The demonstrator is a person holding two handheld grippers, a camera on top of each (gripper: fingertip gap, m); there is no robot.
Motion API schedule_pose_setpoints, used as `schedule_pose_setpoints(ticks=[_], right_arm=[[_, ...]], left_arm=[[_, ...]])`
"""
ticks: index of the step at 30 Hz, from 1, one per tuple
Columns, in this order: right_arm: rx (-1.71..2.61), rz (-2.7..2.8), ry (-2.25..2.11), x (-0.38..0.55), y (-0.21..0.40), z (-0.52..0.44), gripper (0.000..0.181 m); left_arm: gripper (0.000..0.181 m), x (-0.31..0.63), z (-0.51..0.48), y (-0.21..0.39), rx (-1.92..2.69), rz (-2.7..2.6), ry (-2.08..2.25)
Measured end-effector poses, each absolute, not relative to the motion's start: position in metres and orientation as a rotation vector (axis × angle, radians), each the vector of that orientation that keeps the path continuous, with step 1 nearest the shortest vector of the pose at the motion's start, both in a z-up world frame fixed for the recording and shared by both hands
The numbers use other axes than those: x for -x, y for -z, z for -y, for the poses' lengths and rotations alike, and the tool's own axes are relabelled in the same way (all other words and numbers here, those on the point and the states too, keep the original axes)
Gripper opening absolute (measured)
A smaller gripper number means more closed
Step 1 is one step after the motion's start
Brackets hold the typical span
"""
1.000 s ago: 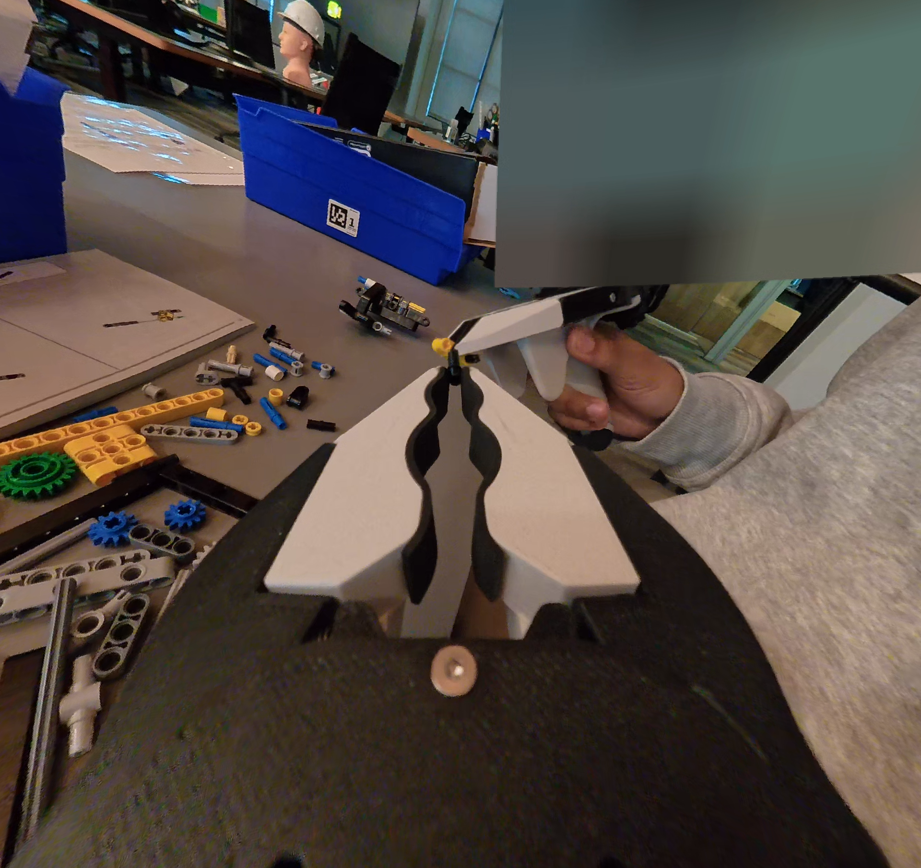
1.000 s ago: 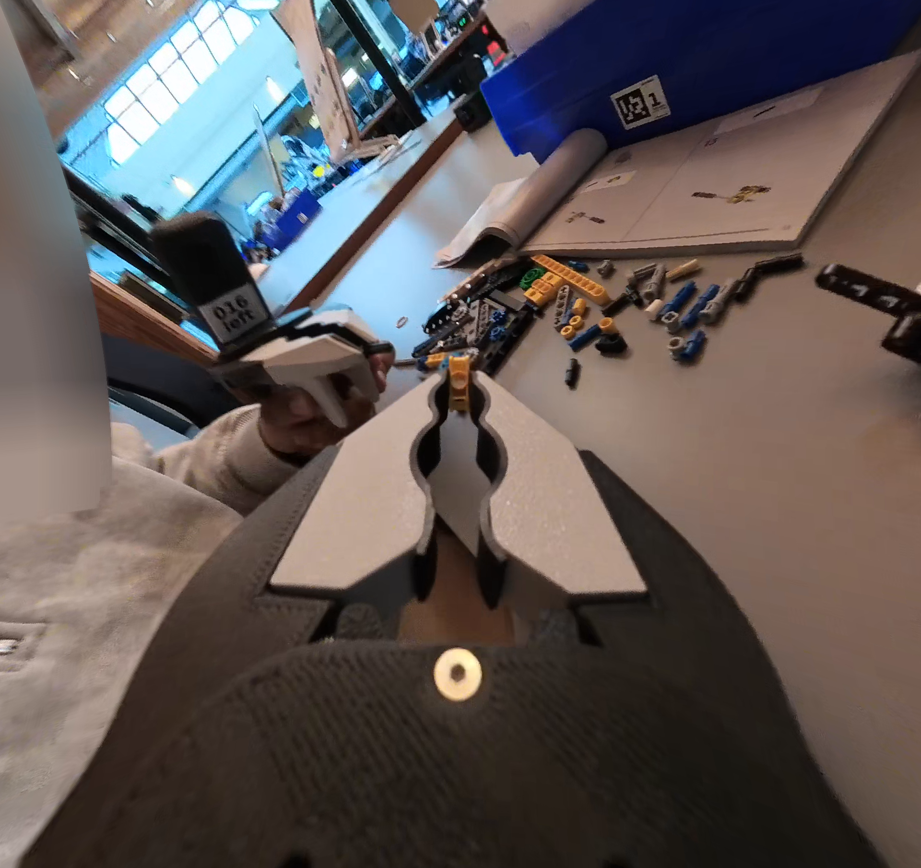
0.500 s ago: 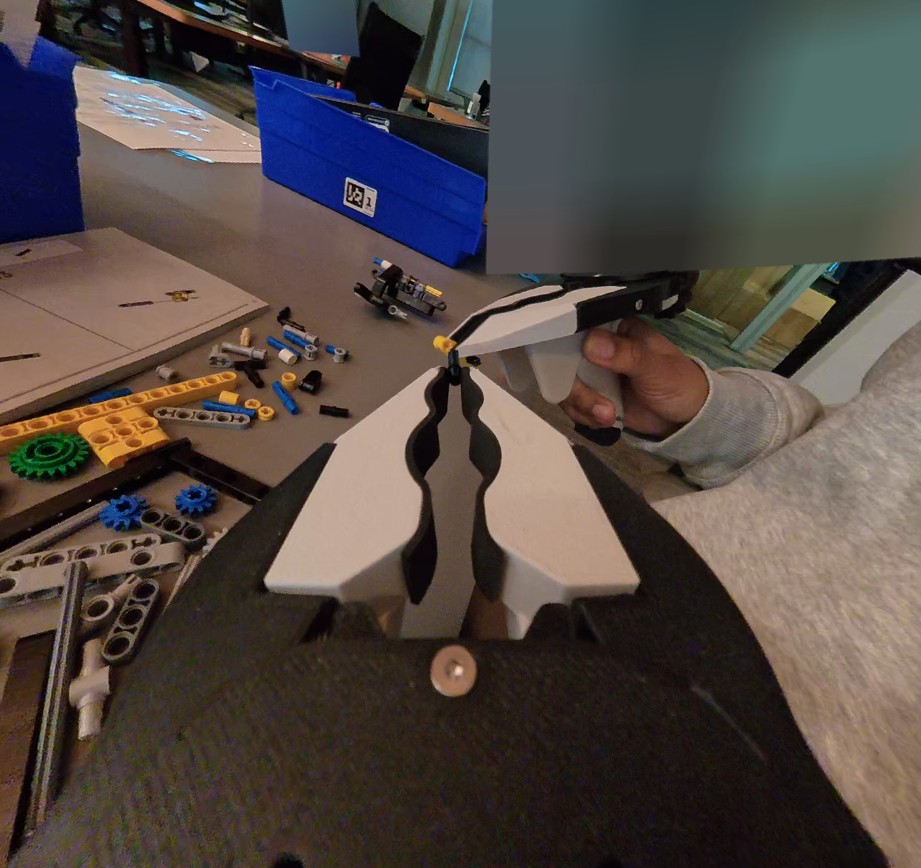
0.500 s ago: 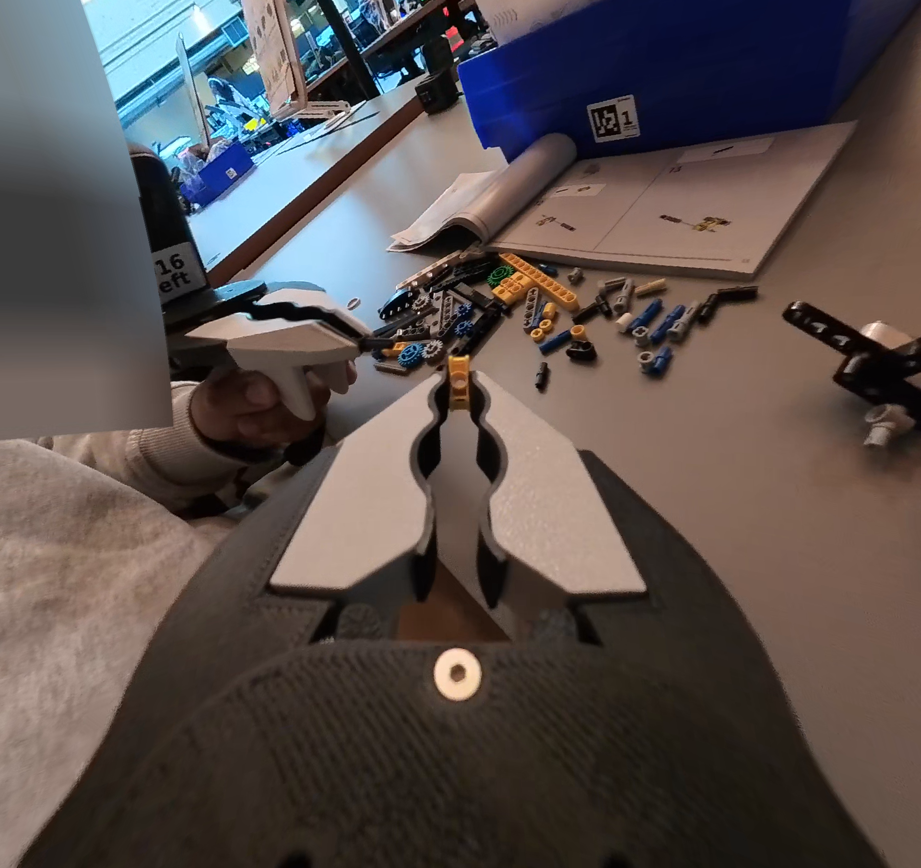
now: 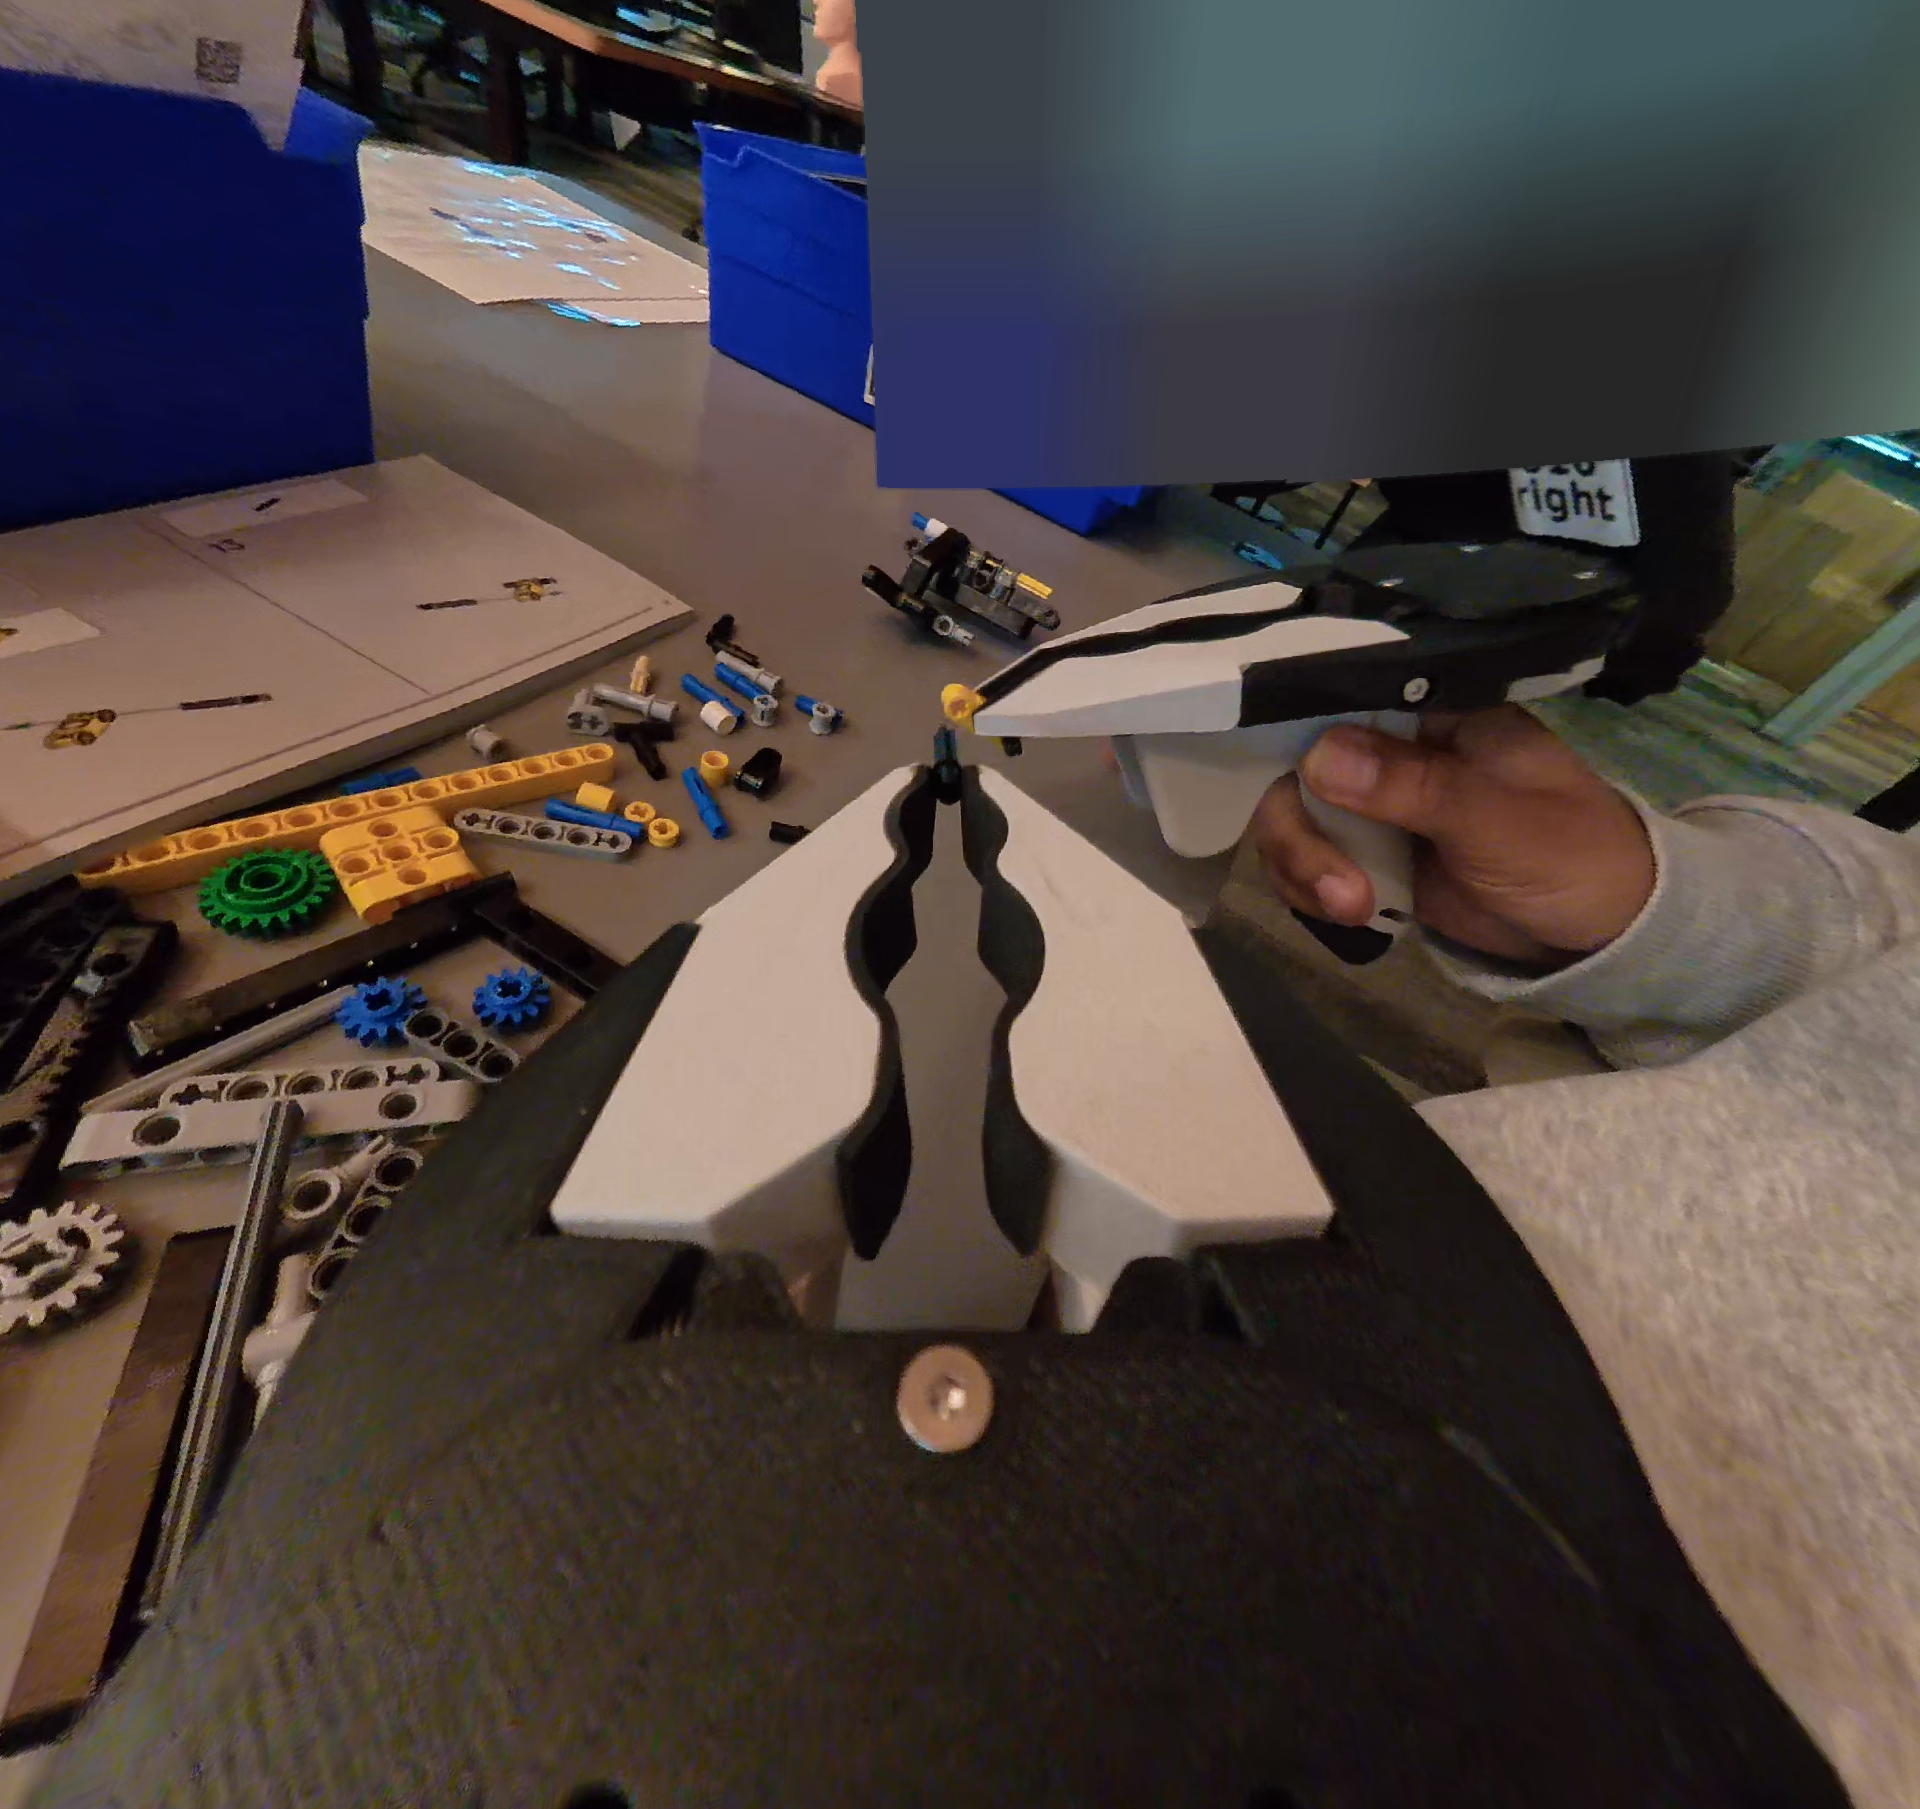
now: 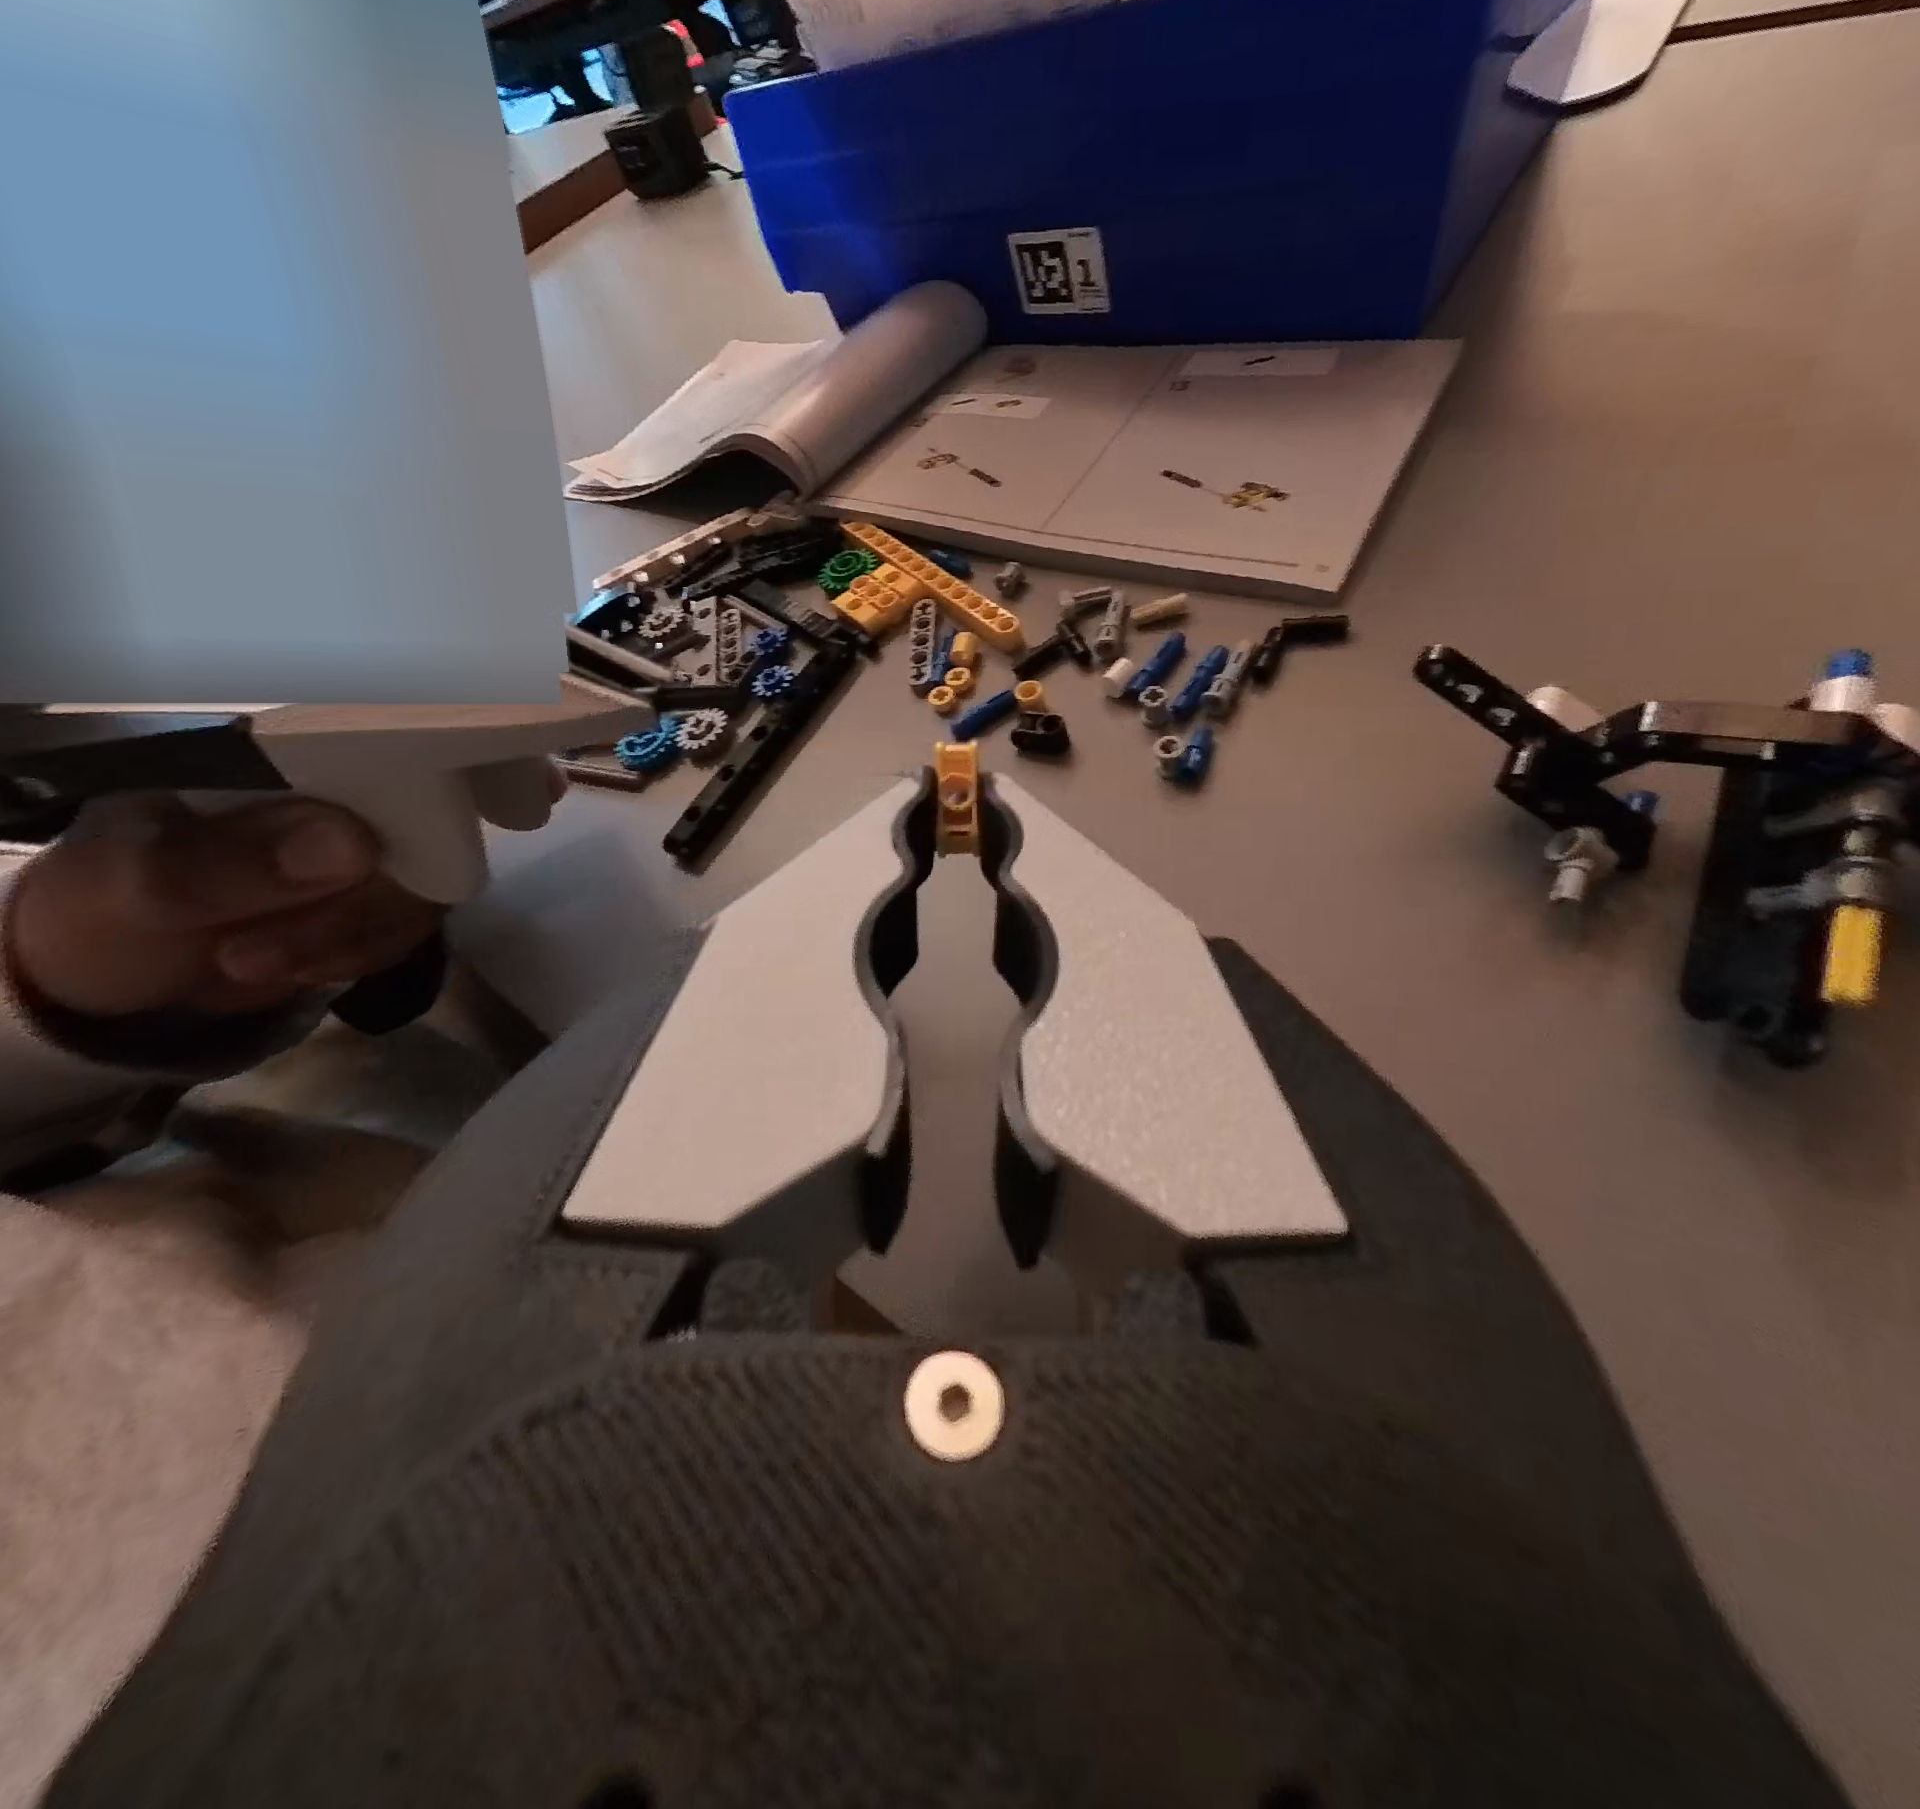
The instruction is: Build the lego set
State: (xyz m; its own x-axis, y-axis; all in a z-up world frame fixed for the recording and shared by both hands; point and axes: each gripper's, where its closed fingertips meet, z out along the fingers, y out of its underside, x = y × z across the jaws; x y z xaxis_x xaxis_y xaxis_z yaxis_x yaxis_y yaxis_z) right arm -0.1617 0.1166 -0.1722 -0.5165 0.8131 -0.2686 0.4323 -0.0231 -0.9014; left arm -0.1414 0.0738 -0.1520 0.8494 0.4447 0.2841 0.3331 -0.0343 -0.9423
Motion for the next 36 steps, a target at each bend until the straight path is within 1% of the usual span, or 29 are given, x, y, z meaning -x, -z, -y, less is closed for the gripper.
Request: schedule_pose_setpoints(ticks=[36], right_arm=[[1.302,1.931,-1.492,0.168,0.184,-0.117,0.006]], left_arm=[[0.003,0.146,-0.073,0.155,1.638,0.679,-0.05]])
